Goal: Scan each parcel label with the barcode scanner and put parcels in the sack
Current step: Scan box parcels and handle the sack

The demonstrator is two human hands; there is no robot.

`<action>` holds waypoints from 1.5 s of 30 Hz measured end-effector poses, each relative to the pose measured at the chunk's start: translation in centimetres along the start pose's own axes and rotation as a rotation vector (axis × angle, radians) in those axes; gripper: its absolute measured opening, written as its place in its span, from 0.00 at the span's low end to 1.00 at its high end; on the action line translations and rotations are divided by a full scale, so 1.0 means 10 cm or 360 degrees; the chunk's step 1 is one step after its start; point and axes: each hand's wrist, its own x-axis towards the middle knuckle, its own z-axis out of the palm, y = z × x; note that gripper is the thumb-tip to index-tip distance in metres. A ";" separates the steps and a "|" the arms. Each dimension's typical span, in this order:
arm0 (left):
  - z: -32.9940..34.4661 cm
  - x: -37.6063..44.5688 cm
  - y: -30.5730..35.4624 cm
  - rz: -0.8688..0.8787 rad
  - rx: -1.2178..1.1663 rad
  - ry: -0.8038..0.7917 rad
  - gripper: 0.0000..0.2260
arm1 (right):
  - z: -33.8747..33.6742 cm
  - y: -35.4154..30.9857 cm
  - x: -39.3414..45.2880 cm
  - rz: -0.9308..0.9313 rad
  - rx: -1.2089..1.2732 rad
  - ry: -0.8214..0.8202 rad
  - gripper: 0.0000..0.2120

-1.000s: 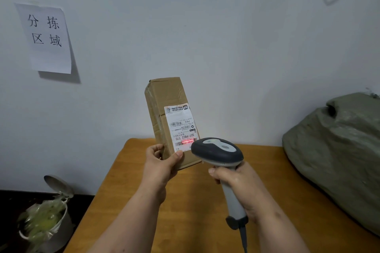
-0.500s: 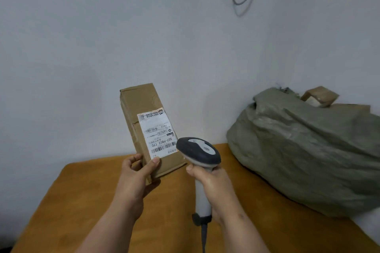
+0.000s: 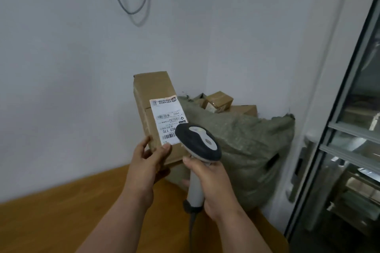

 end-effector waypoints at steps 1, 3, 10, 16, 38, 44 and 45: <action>0.12 0.08 0.02 0.0027 0.0031 0.0016 0.31 | -0.08 -0.03 0.08 0.0003 0.0005 0.0017 0.12; 0.31 0.25 0.07 0.0104 0.0122 0.0057 0.32 | -0.19 -0.09 0.23 0.0030 0.0019 0.0054 0.13; 0.58 1.30 0.49 0.0568 0.0770 0.0197 0.36 | -0.42 -0.47 1.10 -0.0043 0.0198 0.0220 0.11; 0.85 2.36 0.86 0.0895 0.1829 0.0213 0.30 | -0.42 -0.64 1.75 -0.0032 0.0231 0.0260 0.04; 2.07 4.01 0.41 0.0537 0.1900 -0.0453 0.10 | -0.81 -0.22 3.14 0.0108 0.0112 0.0344 0.15; 1.88 4.02 0.36 0.0547 0.1696 -0.0273 0.09 | -0.80 -0.24 3.11 0.0106 0.0132 0.0283 0.10; 1.84 4.02 0.36 0.0540 0.1676 -0.0262 0.09 | -0.80 -0.26 3.10 0.0103 0.0142 0.0257 0.09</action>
